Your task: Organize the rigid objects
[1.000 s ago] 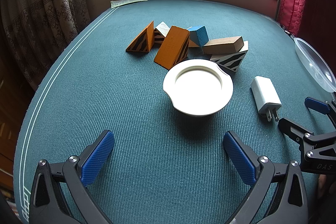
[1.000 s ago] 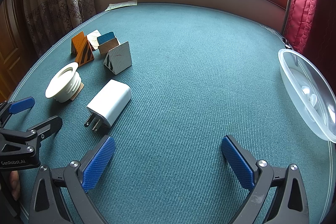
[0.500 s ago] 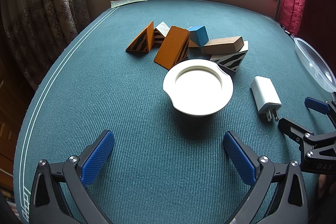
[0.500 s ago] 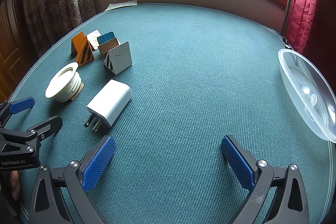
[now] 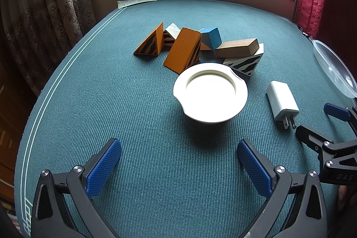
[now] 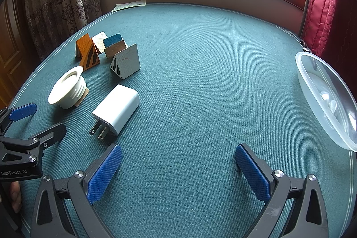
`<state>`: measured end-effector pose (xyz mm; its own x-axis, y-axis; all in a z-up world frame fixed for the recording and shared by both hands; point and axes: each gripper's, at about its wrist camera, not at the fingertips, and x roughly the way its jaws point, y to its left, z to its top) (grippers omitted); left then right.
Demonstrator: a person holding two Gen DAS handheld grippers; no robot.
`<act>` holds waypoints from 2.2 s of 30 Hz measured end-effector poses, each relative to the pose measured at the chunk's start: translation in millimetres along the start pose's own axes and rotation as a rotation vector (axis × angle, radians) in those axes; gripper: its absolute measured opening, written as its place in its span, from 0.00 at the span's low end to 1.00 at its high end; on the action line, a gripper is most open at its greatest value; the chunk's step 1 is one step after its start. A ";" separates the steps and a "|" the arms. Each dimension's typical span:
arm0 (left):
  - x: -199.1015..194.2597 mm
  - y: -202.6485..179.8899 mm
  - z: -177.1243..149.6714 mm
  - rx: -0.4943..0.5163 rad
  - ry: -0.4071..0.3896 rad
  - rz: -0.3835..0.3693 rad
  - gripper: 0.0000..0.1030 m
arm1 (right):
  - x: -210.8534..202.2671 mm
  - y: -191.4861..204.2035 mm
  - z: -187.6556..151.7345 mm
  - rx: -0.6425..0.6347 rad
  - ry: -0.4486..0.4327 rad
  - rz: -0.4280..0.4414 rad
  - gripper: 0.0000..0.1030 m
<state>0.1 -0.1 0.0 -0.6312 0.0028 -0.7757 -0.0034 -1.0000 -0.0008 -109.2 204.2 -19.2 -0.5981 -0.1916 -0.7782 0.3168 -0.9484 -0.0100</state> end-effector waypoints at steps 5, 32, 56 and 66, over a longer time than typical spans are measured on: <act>0.0 0.0 0.0 0.000 0.000 0.000 1.00 | 0.0 0.0 0.0 0.000 0.000 0.000 1.00; 6.1 -7.4 37.6 0.013 0.008 -0.029 1.00 | -0.7 0.1 1.8 0.000 0.000 0.000 1.00; 8.8 -0.2 37.6 -0.013 -0.055 -0.111 0.63 | -14.0 -0.1 12.7 0.011 -0.010 0.138 1.00; 8.7 8.1 36.0 -0.029 -0.047 -0.121 0.63 | -7.4 28.4 42.0 -0.081 -0.030 0.191 0.79</act>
<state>-33.4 -8.0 16.0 -0.6629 0.1230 -0.7385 -0.0597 -0.9920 -0.1116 -126.7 168.1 12.7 -0.5427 -0.3741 -0.7520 0.4840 -0.8710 0.0841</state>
